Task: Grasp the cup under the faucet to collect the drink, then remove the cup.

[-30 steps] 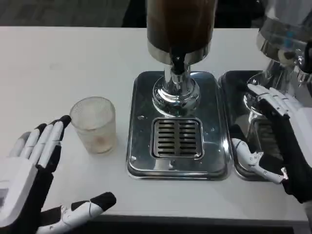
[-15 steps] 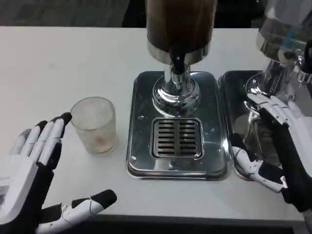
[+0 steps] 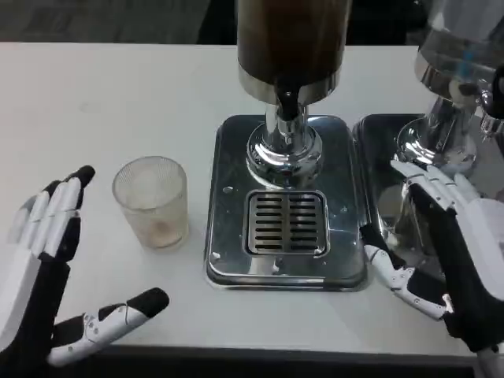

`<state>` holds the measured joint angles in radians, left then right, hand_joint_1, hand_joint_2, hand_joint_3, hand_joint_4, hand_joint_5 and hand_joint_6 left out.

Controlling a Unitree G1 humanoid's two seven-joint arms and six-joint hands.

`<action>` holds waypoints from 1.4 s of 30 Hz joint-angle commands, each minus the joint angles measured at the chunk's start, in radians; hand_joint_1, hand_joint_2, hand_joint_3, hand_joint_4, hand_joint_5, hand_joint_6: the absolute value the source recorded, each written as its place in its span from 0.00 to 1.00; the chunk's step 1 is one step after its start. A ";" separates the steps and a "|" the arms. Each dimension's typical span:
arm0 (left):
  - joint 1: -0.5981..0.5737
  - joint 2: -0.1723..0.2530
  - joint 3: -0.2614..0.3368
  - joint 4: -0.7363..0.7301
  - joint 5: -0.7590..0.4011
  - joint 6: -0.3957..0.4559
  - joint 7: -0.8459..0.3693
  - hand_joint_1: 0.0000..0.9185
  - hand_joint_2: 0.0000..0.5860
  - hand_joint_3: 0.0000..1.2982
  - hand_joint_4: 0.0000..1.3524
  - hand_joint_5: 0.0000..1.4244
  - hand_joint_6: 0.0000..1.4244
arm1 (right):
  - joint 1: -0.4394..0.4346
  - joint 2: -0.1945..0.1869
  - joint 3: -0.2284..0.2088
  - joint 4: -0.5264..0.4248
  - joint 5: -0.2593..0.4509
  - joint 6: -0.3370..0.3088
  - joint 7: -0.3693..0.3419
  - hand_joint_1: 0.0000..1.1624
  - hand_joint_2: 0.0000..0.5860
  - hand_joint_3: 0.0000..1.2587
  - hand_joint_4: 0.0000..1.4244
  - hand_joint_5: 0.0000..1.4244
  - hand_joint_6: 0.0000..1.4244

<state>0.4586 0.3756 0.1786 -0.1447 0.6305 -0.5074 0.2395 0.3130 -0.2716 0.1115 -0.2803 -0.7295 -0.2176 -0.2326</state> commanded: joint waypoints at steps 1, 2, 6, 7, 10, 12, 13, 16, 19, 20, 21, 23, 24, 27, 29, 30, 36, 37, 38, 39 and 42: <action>-0.073 0.040 0.010 0.121 -0.054 -0.051 0.027 0.00 0.00 0.00 0.00 0.00 0.00 | 0.007 0.048 0.044 -0.021 -0.047 0.028 -0.026 0.48 0.72 0.18 0.14 0.10 0.05; -0.097 0.045 0.007 0.151 -0.062 -0.058 0.029 0.00 0.00 0.00 0.00 0.00 0.00 | 0.008 0.056 0.051 -0.024 -0.056 0.034 -0.029 0.48 0.72 0.18 0.14 0.10 0.05; -0.158 0.052 -0.005 0.230 -0.060 -0.081 0.059 0.00 0.00 0.00 0.00 0.00 0.00 | 0.016 0.075 0.062 -0.032 -0.072 0.045 -0.039 0.48 0.72 0.18 0.14 0.10 0.05; -0.181 0.051 -0.010 0.255 -0.052 -0.086 0.079 0.00 0.00 0.00 0.00 0.00 0.00 | 0.019 0.080 0.063 -0.033 -0.074 0.046 -0.043 0.48 0.72 0.18 0.14 0.10 0.05; -0.243 0.056 -0.017 0.341 -0.031 -0.095 0.140 0.00 0.00 0.00 0.00 0.00 0.00 | 0.033 0.097 0.077 -0.046 -0.086 0.054 -0.053 0.47 0.72 0.18 0.14 0.10 0.06; -0.275 0.065 -0.022 0.394 -0.028 -0.098 0.160 0.00 0.00 0.00 0.00 0.00 0.00 | 0.043 0.106 0.085 -0.052 -0.092 0.060 -0.060 0.47 0.72 0.18 0.14 0.10 0.06; -0.294 0.069 -0.028 0.427 -0.030 -0.099 0.165 0.00 0.00 0.00 0.00 0.00 0.00 | 0.047 0.110 0.088 -0.055 -0.096 0.062 -0.062 0.47 0.72 0.18 0.14 0.10 0.06; -0.350 0.083 -0.047 0.523 -0.045 -0.110 0.172 0.02 0.00 0.00 0.00 0.00 0.00 | 0.054 0.116 0.092 -0.063 -0.101 0.067 -0.065 0.47 0.72 0.18 0.14 0.10 0.07; -0.402 0.099 -0.067 0.609 -0.058 -0.130 0.174 0.02 0.00 0.00 0.00 0.00 0.00 | 0.061 0.120 0.096 -0.076 -0.104 0.074 -0.065 0.47 0.72 0.18 0.15 0.10 0.07; -0.427 0.102 -0.076 0.643 -0.064 -0.139 0.171 0.03 0.00 0.00 0.00 0.00 0.00 | 0.063 0.121 0.096 -0.079 -0.105 0.075 -0.064 0.47 0.72 0.18 0.15 0.10 0.07; -0.444 0.107 -0.085 0.671 -0.070 -0.147 0.171 0.04 0.00 0.00 0.00 0.00 0.00 | 0.064 0.122 0.097 -0.085 -0.106 0.078 -0.063 0.47 0.72 0.18 0.15 0.10 0.07; -0.482 0.114 -0.104 0.726 -0.079 -0.161 0.168 0.06 0.00 0.00 0.00 0.00 0.01 | 0.067 0.123 0.099 -0.096 -0.110 0.082 -0.061 0.47 0.72 0.18 0.15 0.10 0.08; -0.502 0.117 -0.114 0.755 -0.081 -0.167 0.169 0.07 0.00 0.00 0.00 0.00 0.01 | 0.068 0.123 0.099 -0.099 -0.111 0.084 -0.061 0.47 0.72 0.18 0.15 0.10 0.08; -0.555 0.123 -0.141 0.833 -0.084 -0.181 0.170 0.09 0.00 0.00 0.00 0.01 0.03 | 0.077 0.122 0.101 -0.119 -0.120 0.088 -0.058 0.47 0.72 0.18 0.15 0.10 0.08; -0.586 0.125 -0.159 0.879 -0.083 -0.186 0.168 0.09 0.00 0.00 0.00 0.01 0.03 | 0.089 0.121 0.103 -0.135 -0.125 0.091 -0.054 0.47 0.72 0.18 0.15 0.11 0.08; -0.606 0.125 -0.170 0.909 -0.083 -0.187 0.165 0.10 0.00 0.00 0.00 0.02 0.03 | 0.098 0.120 0.105 -0.142 -0.126 0.092 -0.051 0.47 0.72 0.18 0.15 0.11 0.08; -0.703 0.123 -0.228 1.067 -0.099 -0.216 0.145 0.13 0.00 0.00 0.00 0.06 0.07 | 0.140 0.122 0.120 -0.180 -0.143 0.101 -0.045 0.47 0.72 0.18 0.15 0.11 0.08; -0.717 0.122 -0.238 1.091 -0.100 -0.223 0.145 0.14 0.00 0.00 0.00 0.06 0.08 | 0.148 0.123 0.120 -0.188 -0.146 0.103 -0.044 0.47 0.72 0.18 0.15 0.11 0.08; -0.731 0.121 -0.247 1.115 -0.102 -0.230 0.144 0.14 0.00 0.00 0.00 0.07 0.08 | 0.154 0.123 0.121 -0.193 -0.148 0.105 -0.044 0.47 0.72 0.18 0.15 0.11 0.08; -0.748 0.117 -0.256 1.142 -0.105 -0.236 0.140 0.14 0.00 0.00 0.00 0.07 0.08 | 0.160 0.124 0.122 -0.199 -0.151 0.106 -0.044 0.47 0.72 0.18 0.16 0.11 0.08; -0.782 0.111 -0.277 1.201 -0.115 -0.252 0.130 0.15 0.00 0.00 0.00 0.09 0.10 | 0.178 0.124 0.117 -0.219 -0.156 0.113 -0.043 0.47 0.72 0.18 0.16 0.11 0.08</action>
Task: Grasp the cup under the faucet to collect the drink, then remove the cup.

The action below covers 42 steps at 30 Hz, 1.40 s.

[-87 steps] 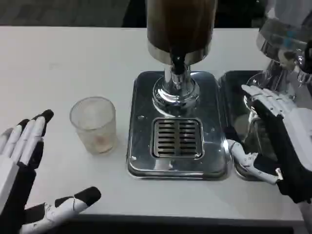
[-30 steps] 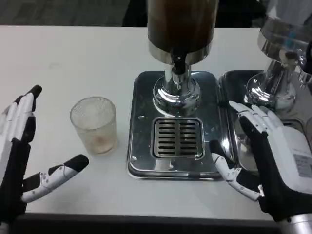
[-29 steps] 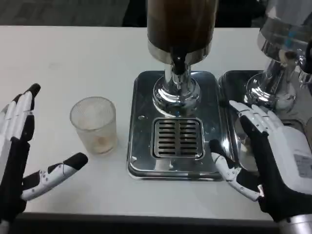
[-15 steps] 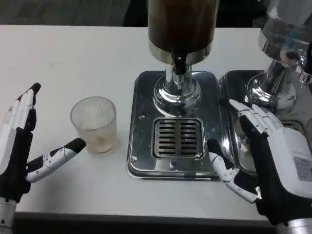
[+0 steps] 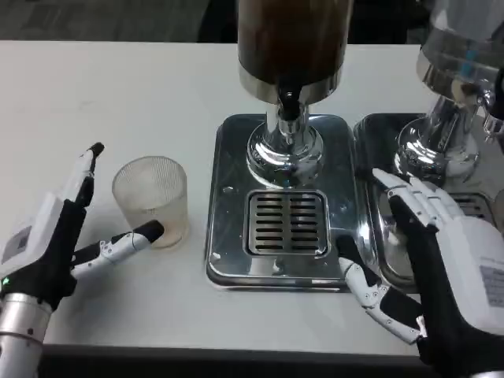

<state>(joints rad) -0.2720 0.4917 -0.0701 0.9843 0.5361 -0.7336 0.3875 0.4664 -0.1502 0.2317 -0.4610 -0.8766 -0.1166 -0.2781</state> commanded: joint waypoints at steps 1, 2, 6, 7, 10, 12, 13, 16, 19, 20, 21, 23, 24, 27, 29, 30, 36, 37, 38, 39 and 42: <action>-0.059 -0.005 -0.034 0.084 -0.025 -0.031 -0.019 0.15 0.00 0.00 0.00 0.09 0.10 | 0.029 0.002 -0.004 -0.044 -0.010 0.014 0.003 0.47 0.72 0.19 0.16 0.11 0.08; -0.070 -0.008 -0.043 0.100 -0.027 -0.035 -0.022 0.16 0.00 0.00 0.00 0.10 0.11 | 0.034 0.001 -0.007 -0.050 -0.011 0.015 0.004 0.47 0.72 0.19 0.16 0.11 0.08; -0.105 -0.020 -0.063 0.149 -0.037 -0.045 -0.036 0.17 0.01 0.00 0.00 0.11 0.12 | 0.052 -0.001 -0.012 -0.069 -0.015 0.019 0.006 0.47 0.72 0.19 0.16 0.11 0.08; -0.114 -0.025 -0.066 0.161 -0.041 -0.044 -0.041 0.18 0.00 0.00 0.00 0.12 0.13 | 0.056 -0.001 -0.013 -0.073 -0.016 0.020 0.006 0.47 0.72 0.19 0.16 0.11 0.08; -0.131 -0.034 -0.075 0.184 -0.047 -0.042 -0.045 0.19 0.01 0.00 0.00 0.13 0.14 | 0.064 -0.001 -0.015 -0.081 -0.018 0.020 0.009 0.47 0.72 0.19 0.16 0.11 0.08; -0.141 -0.040 -0.081 0.195 -0.047 -0.038 -0.045 0.20 0.01 0.00 0.00 0.13 0.14 | 0.068 -0.001 -0.019 -0.087 -0.018 0.020 0.013 0.47 0.72 0.19 0.16 0.12 0.08; -0.146 -0.044 -0.084 0.200 -0.046 -0.035 -0.045 0.20 0.01 0.00 0.00 0.14 0.15 | 0.071 -0.001 -0.019 -0.091 -0.019 0.020 0.013 0.47 0.72 0.19 0.16 0.12 0.08; -0.156 -0.051 -0.088 0.210 -0.046 -0.029 -0.045 0.21 0.02 0.00 0.00 0.15 0.17 | 0.080 0.000 -0.022 -0.102 -0.020 0.021 0.019 0.47 0.72 0.19 0.16 0.12 0.08; -0.167 -0.059 -0.093 0.218 -0.043 -0.019 -0.042 0.21 0.02 0.00 0.00 0.16 0.17 | 0.087 0.000 -0.025 -0.112 -0.020 0.022 0.029 0.47 0.72 0.19 0.16 0.12 0.08; -0.170 -0.061 -0.094 0.220 -0.043 -0.017 -0.040 0.21 0.02 0.00 0.00 0.16 0.17 | 0.089 -0.001 -0.027 -0.116 -0.020 0.022 0.032 0.47 0.72 0.19 0.16 0.12 0.08; -0.175 -0.063 -0.096 0.223 -0.043 -0.012 -0.039 0.21 0.02 0.00 0.00 0.16 0.17 | 0.092 -0.001 -0.028 -0.119 -0.019 0.022 0.036 0.47 0.72 0.19 0.16 0.12 0.08; -0.181 -0.067 -0.100 0.226 -0.046 -0.004 -0.038 0.22 0.02 0.00 0.00 0.16 0.17 | 0.097 -0.004 -0.033 -0.130 -0.015 0.022 0.050 0.47 0.72 0.19 0.16 0.12 0.08; -0.183 -0.068 -0.102 0.226 -0.047 -0.001 -0.037 0.22 0.02 0.00 0.00 0.17 0.17 | 0.100 -0.005 -0.036 -0.135 -0.012 0.022 0.056 0.47 0.72 0.19 0.16 0.12 0.08; -0.192 -0.071 -0.113 0.226 -0.047 0.009 -0.036 0.22 0.03 0.00 0.00 0.17 0.18 | 0.106 -0.006 -0.042 -0.149 -0.008 0.024 0.071 0.47 0.72 0.19 0.16 0.12 0.08; -0.201 -0.074 -0.122 0.225 -0.045 0.023 -0.032 0.22 0.03 0.00 0.00 0.17 0.18 | 0.110 -0.008 -0.046 -0.160 -0.004 0.025 0.082 0.47 0.72 0.19 0.16 0.13 0.08; -0.205 -0.076 -0.124 0.224 -0.044 0.030 -0.030 0.22 0.03 0.00 0.00 0.17 0.18 | 0.113 -0.008 -0.048 -0.167 -0.001 0.026 0.089 0.47 0.72 0.19 0.16 0.13 0.08; -0.227 -0.090 -0.134 0.221 -0.043 0.058 -0.022 0.25 0.05 0.00 0.00 0.18 0.19 | 0.124 -0.011 -0.060 -0.193 0.009 0.030 0.122 0.47 0.72 0.19 0.17 0.13 0.09; -0.230 -0.093 -0.136 0.222 -0.044 0.061 -0.023 0.25 0.05 0.00 0.00 0.18 0.19 | 0.126 -0.012 -0.062 -0.198 0.011 0.031 0.127 0.47 0.72 0.19 0.17 0.13 0.10; -0.233 -0.096 -0.139 0.223 -0.044 0.063 -0.022 0.26 0.06 0.00 0.00 0.18 0.19 | 0.128 -0.012 -0.065 -0.202 0.012 0.031 0.131 0.47 0.72 0.19 0.17 0.13 0.10; -0.235 -0.098 -0.141 0.223 -0.045 0.064 -0.021 0.27 0.07 0.01 0.00 0.19 0.20 | 0.130 -0.012 -0.067 -0.205 0.013 0.031 0.135 0.47 0.72 0.19 0.17 0.13 0.10; -0.242 -0.105 -0.153 0.226 -0.043 0.065 -0.013 0.29 0.08 0.02 0.02 0.21 0.22 | 0.136 -0.012 -0.074 -0.216 0.015 0.033 0.146 0.47 0.72 0.19 0.17 0.13 0.10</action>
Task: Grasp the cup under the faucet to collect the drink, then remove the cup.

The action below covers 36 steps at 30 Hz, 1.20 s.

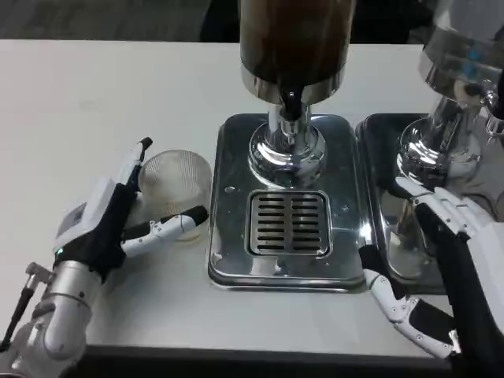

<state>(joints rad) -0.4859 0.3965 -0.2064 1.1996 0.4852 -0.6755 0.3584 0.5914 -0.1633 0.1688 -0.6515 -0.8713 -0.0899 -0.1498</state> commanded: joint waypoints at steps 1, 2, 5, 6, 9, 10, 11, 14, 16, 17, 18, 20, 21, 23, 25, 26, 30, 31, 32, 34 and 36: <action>-0.031 -0.013 -0.023 0.013 0.011 0.009 0.019 0.30 0.09 0.03 0.02 0.21 0.23 | 0.013 0.001 -0.013 -0.029 0.010 0.006 0.020 0.47 0.73 0.19 0.17 0.13 0.10; -0.033 -0.015 -0.028 0.015 0.013 0.010 0.021 0.32 0.09 0.04 0.03 0.22 0.23 | 0.015 0.001 -0.014 -0.033 0.010 0.007 0.023 0.47 0.73 0.19 0.17 0.13 0.10; -0.040 -0.019 -0.037 0.021 0.015 0.015 0.025 0.33 0.09 0.07 0.05 0.23 0.25 | 0.018 0.004 -0.013 -0.038 0.010 0.009 0.028 0.46 0.73 0.19 0.17 0.13 0.10; -0.042 -0.019 -0.040 0.023 0.016 0.017 0.026 0.33 0.11 0.08 0.06 0.24 0.27 | 0.018 0.005 -0.012 -0.038 0.010 0.009 0.028 0.46 0.73 0.19 0.17 0.13 0.10; -0.047 -0.020 -0.052 0.028 0.021 0.026 0.035 0.35 0.11 0.11 0.09 0.27 0.30 | 0.018 0.008 -0.012 -0.036 0.012 0.009 0.030 0.46 0.73 0.19 0.17 0.14 0.10; -0.048 -0.020 -0.056 0.029 0.020 0.027 0.036 0.35 0.12 0.11 0.10 0.28 0.32 | 0.018 0.008 -0.012 -0.035 0.014 0.008 0.030 0.46 0.73 0.19 0.17 0.14 0.10; -0.049 -0.019 -0.059 0.030 0.019 0.029 0.038 0.35 0.12 0.12 0.11 0.28 0.34 | 0.018 0.009 -0.012 -0.034 0.015 0.008 0.031 0.46 0.73 0.19 0.17 0.14 0.10; -0.050 -0.018 -0.066 0.034 0.019 0.034 0.043 0.36 0.12 0.14 0.12 0.29 0.35 | 0.013 0.009 -0.010 -0.030 0.018 0.007 0.032 0.46 0.73 0.19 0.17 0.14 0.10; -0.051 -0.017 -0.069 0.036 0.018 0.036 0.044 0.36 0.12 0.14 0.12 0.30 0.35 | 0.011 0.010 -0.010 -0.028 0.021 0.006 0.031 0.46 0.73 0.19 0.17 0.14 0.10; -0.051 -0.016 -0.072 0.037 0.021 0.037 0.048 0.37 0.12 0.15 0.13 0.31 0.35 | 0.010 0.010 -0.010 -0.027 0.022 0.006 0.031 0.46 0.73 0.19 0.17 0.14 0.10; -0.052 -0.016 -0.075 0.037 0.023 0.039 0.050 0.37 0.13 0.15 0.13 0.31 0.35 | 0.009 0.010 -0.011 -0.025 0.025 0.005 0.031 0.46 0.73 0.19 0.17 0.14 0.10; -0.051 -0.015 -0.078 0.036 0.025 0.040 0.053 0.39 0.14 0.17 0.15 0.33 0.38 | 0.007 0.010 -0.010 -0.022 0.028 0.004 0.030 0.46 0.73 0.19 0.17 0.14 0.10; -0.052 -0.016 -0.080 0.036 0.025 0.040 0.054 0.40 0.15 0.18 0.16 0.34 0.38 | 0.006 0.009 -0.010 -0.020 0.030 0.003 0.030 0.46 0.73 0.19 0.17 0.14 0.10; -0.049 -0.016 -0.082 0.035 0.022 0.033 0.055 0.41 0.15 0.19 0.17 0.35 0.39 | 0.004 0.008 -0.010 -0.017 0.034 0.002 0.029 0.46 0.73 0.19 0.17 0.14 0.10; -0.046 -0.018 -0.081 0.036 0.015 0.024 0.051 0.43 0.15 0.20 0.19 0.36 0.39 | -0.002 0.006 -0.011 -0.012 0.037 0.000 0.027 0.46 0.73 0.19 0.17 0.14 0.10; -0.045 -0.019 -0.081 0.036 0.013 0.020 0.049 0.44 0.16 0.21 0.19 0.37 0.39 | -0.006 0.006 -0.011 -0.009 0.039 0.001 0.027 0.46 0.73 0.19 0.17 0.14 0.10; -0.036 -0.032 -0.050 0.045 -0.036 0.008 0.002 0.49 0.17 0.28 0.29 0.46 0.53 | -0.013 0.007 -0.010 0.000 0.043 0.000 0.023 0.46 0.73 0.19 0.17 0.14 0.10; -0.033 -0.034 -0.048 0.045 -0.042 0.006 -0.006 0.52 0.18 0.31 0.32 0.49 0.56 | -0.014 0.007 -0.010 0.001 0.043 0.000 0.022 0.46 0.73 0.19 0.17 0.14 0.10; -0.030 -0.035 -0.047 0.046 -0.047 0.006 -0.011 0.53 0.19 0.33 0.34 0.52 0.61 | -0.016 0.008 -0.009 0.002 0.043 0.000 0.022 0.46 0.73 0.19 0.17 0.14 0.10; -0.026 -0.038 -0.042 0.048 -0.056 0.008 -0.021 0.60 0.18 0.37 0.38 0.57 0.67 | -0.019 0.010 -0.009 0.004 0.044 0.000 0.021 0.46 0.73 0.19 0.17 0.14 0.10; -0.021 -0.037 -0.042 0.048 -0.059 0.009 -0.019 0.68 0.13 0.40 0.41 0.60 0.74 | -0.021 0.011 -0.007 0.005 0.043 0.001 0.020 0.46 0.73 0.19 0.17 0.14 0.10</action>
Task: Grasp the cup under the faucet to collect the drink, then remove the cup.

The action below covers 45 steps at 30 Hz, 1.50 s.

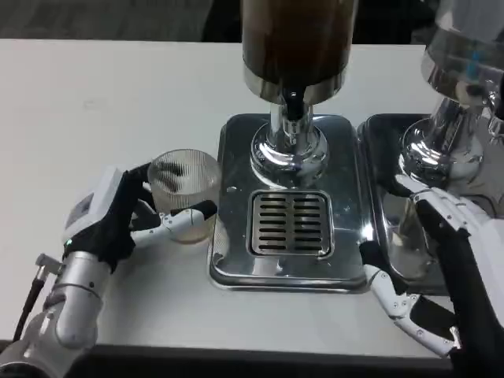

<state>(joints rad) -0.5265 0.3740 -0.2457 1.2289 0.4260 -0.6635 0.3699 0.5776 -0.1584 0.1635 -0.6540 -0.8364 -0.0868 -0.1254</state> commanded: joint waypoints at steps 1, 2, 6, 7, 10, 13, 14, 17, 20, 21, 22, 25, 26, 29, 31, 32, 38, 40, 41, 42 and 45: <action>0.023 -0.015 -0.003 0.018 -0.001 -0.003 -0.026 0.70 0.09 0.41 0.43 0.61 0.76 | -0.008 0.006 -0.002 0.008 0.009 -0.002 -0.004 0.46 0.72 0.19 0.18 0.14 0.10; 0.025 -0.014 -0.004 0.018 -0.002 -0.003 -0.024 0.71 0.08 0.42 0.44 0.62 0.77 | -0.009 0.006 -0.001 0.008 0.009 -0.002 -0.003 0.46 0.72 0.19 0.18 0.14 0.10; 0.036 -0.014 -0.001 0.016 -0.014 -0.009 -0.012 0.77 0.02 0.46 0.49 0.65 0.81 | -0.013 0.006 -0.001 0.011 0.009 -0.003 -0.004 0.47 0.73 0.19 0.18 0.14 0.10; 0.039 -0.014 0.000 0.016 -0.015 -0.011 -0.007 0.77 0.01 0.47 0.49 0.65 0.82 | -0.014 0.007 -0.002 0.012 0.009 -0.003 -0.003 0.47 0.73 0.19 0.18 0.14 0.10; 0.052 -0.011 0.012 0.011 -0.024 -0.025 0.014 0.77 0.00 0.49 0.52 0.67 0.83 | -0.016 0.007 -0.002 0.014 0.011 -0.003 -0.004 0.47 0.73 0.19 0.18 0.14 0.10; 0.060 -0.004 0.019 0.005 -0.025 -0.041 0.040 0.77 0.00 0.49 0.53 0.67 0.84 | -0.019 0.006 -0.002 0.017 0.013 -0.006 -0.005 0.47 0.73 0.19 0.18 0.14 0.10; 0.065 0.001 0.022 -0.002 -0.022 -0.053 0.054 0.78 0.00 0.49 0.53 0.67 0.84 | -0.017 0.006 -0.002 0.017 0.014 -0.007 -0.005 0.47 0.72 0.19 0.18 0.14 0.10; 0.076 0.019 0.029 -0.025 -0.011 -0.086 0.096 0.77 0.00 0.50 0.53 0.67 0.84 | -0.021 0.005 -0.002 0.020 0.017 -0.008 -0.005 0.47 0.72 0.19 0.18 0.14 0.10; 0.084 0.033 0.042 -0.045 -0.013 -0.113 0.117 0.77 0.00 0.50 0.53 0.67 0.84 | -0.028 0.004 -0.001 0.025 0.021 -0.009 -0.004 0.47 0.72 0.19 0.18 0.14 0.10; 0.087 0.038 0.046 -0.052 -0.014 -0.120 0.123 0.77 0.00 0.50 0.53 0.67 0.84 | -0.030 0.003 -0.001 0.028 0.024 -0.010 -0.004 0.47 0.72 0.19 0.18 0.14 0.10; 0.089 0.043 0.049 -0.059 -0.013 -0.126 0.129 0.77 0.00 0.50 0.53 0.67 0.84 | -0.033 0.003 0.000 0.030 0.025 -0.010 -0.004 0.47 0.72 0.19 0.18 0.14 0.10; 0.093 0.055 0.055 -0.076 -0.011 -0.143 0.142 0.77 0.00 0.50 0.53 0.66 0.85 | -0.041 0.002 0.002 0.037 0.029 -0.012 -0.006 0.47 0.72 0.19 0.18 0.14 0.10; 0.093 0.058 0.057 -0.080 -0.011 -0.148 0.144 0.76 0.00 0.50 0.53 0.66 0.85 | -0.043 0.002 0.003 0.039 0.030 -0.013 -0.007 0.47 0.72 0.19 0.18 0.14 0.10; 0.093 0.061 0.052 -0.105 -0.003 -0.172 0.146 0.76 0.00 0.50 0.53 0.66 0.85 | -0.048 0.003 0.003 0.044 0.033 -0.016 -0.011 0.47 0.72 0.19 0.18 0.14 0.10; 0.092 0.059 0.047 -0.117 0.006 -0.178 0.146 0.76 0.00 0.50 0.53 0.66 0.84 | -0.051 0.004 0.004 0.046 0.034 -0.017 -0.013 0.47 0.72 0.19 0.18 0.14 0.10; 0.091 0.057 0.044 -0.121 0.012 -0.180 0.144 0.76 0.00 0.50 0.53 0.66 0.84 | -0.051 0.005 0.004 0.046 0.034 -0.018 -0.014 0.47 0.72 0.19 0.18 0.14 0.10; 0.058 0.024 0.007 -0.128 0.051 -0.168 0.112 0.76 0.00 0.50 0.53 0.66 0.84 | -0.050 0.015 0.008 0.042 0.034 -0.020 -0.024 0.47 0.72 0.19 0.18 0.15 0.10; 0.042 0.014 -0.006 -0.124 0.067 -0.160 0.101 0.76 0.00 0.50 0.53 0.66 0.84 | -0.048 0.021 0.011 0.039 0.029 -0.020 -0.030 0.47 0.72 0.19 0.18 0.15 0.10; 0.035 0.009 -0.013 -0.122 0.074 -0.155 0.098 0.76 0.00 0.50 0.53 0.66 0.84 | -0.045 0.023 0.012 0.038 0.028 -0.021 -0.033 0.47 0.72 0.19 0.18 0.15 0.10; 0.028 0.003 -0.018 -0.118 0.079 -0.150 0.094 0.76 0.00 0.50 0.53 0.66 0.84 | -0.044 0.026 0.014 0.037 0.026 -0.021 -0.035 0.47 0.72 0.20 0.18 0.15 0.10; 0.003 -0.014 -0.029 -0.102 0.093 -0.132 0.078 0.76 0.00 0.50 0.53 0.66 0.85 | -0.033 0.038 0.020 0.034 0.018 -0.022 -0.049 0.47 0.72 0.20 0.18 0.15 0.10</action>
<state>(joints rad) -0.4687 0.3721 -0.2653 1.1207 0.5146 -0.8116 0.4587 0.5329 -0.1297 0.1774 -0.6153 -0.8173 -0.0942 -0.1488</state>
